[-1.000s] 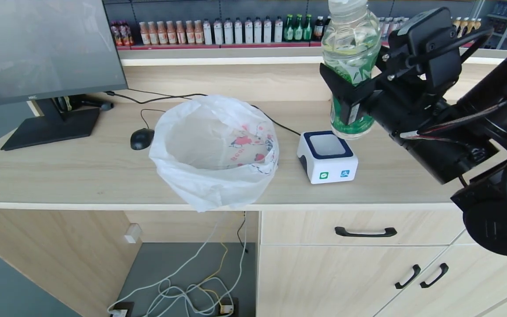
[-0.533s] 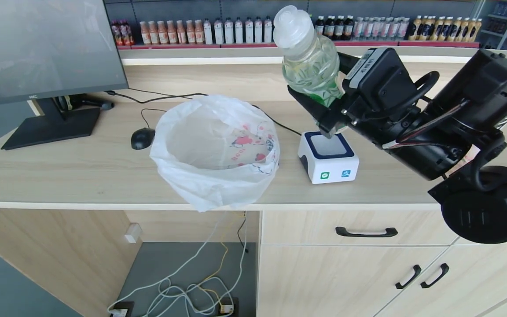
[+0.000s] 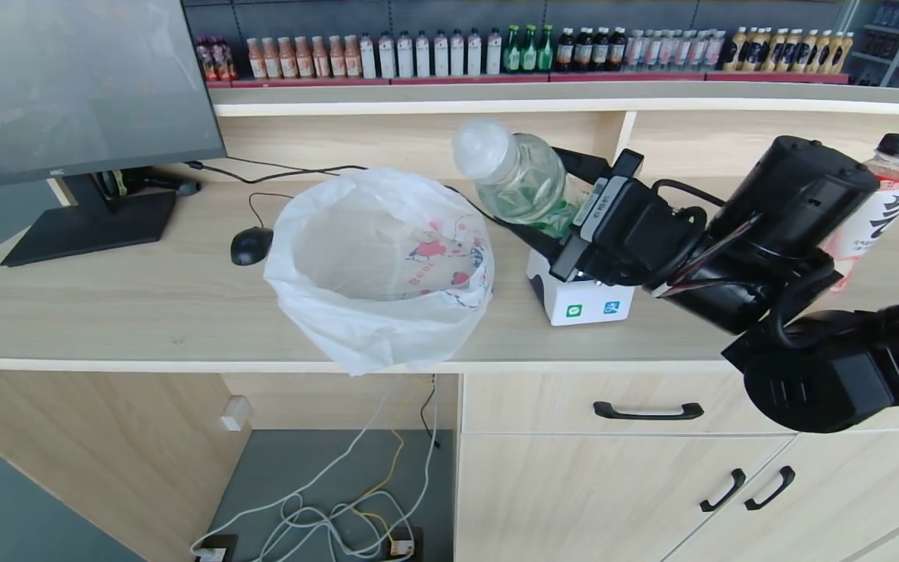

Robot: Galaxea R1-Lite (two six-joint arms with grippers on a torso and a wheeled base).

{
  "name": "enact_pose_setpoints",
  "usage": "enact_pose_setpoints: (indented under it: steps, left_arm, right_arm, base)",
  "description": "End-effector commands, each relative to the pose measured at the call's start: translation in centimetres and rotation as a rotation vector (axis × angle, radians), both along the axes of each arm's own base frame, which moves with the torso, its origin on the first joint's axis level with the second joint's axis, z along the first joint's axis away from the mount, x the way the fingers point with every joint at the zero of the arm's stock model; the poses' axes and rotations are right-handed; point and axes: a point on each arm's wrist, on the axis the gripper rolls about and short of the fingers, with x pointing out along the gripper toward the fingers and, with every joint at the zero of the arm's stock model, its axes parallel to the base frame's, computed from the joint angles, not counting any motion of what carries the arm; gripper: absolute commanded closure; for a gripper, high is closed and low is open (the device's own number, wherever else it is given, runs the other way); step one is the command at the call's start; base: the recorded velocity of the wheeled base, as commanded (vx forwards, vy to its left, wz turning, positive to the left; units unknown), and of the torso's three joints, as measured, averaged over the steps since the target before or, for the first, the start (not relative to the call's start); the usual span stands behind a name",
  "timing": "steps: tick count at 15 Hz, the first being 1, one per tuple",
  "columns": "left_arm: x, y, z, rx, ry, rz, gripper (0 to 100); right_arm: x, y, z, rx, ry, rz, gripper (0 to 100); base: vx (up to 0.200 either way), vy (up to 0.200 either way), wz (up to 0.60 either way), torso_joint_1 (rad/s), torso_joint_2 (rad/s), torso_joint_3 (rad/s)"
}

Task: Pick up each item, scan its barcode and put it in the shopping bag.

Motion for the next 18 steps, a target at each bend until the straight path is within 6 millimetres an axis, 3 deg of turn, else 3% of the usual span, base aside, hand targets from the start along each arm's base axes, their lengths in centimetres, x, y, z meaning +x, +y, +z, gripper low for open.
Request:
enact_pose_setpoints:
  steps: [1, 9, 18]
  left_arm:
    - [0.0, 0.0, 0.0, 0.000, 0.000, 0.000, 0]
    - [0.0, 0.0, 0.0, 0.000, 0.000, 0.000, 0]
    - [0.0, 0.0, 0.0, 0.000, 0.000, 0.000, 0]
  right_arm:
    - [0.6, 0.1, -0.7, -0.017, 0.007, -0.005, 100]
    - [2.8, -3.6, -1.2, -0.081, -0.036, -0.036, 100]
    - [3.5, -3.9, -2.8, -0.125, -0.024, -0.034, 100]
  base:
    - [0.000, 0.000, 0.00, 0.000, 0.00, 0.000]
    - [0.000, 0.000, 0.00, 0.000, 0.00, 0.000]
    - [0.000, 0.000, 0.00, 0.000, 0.00, 0.000]
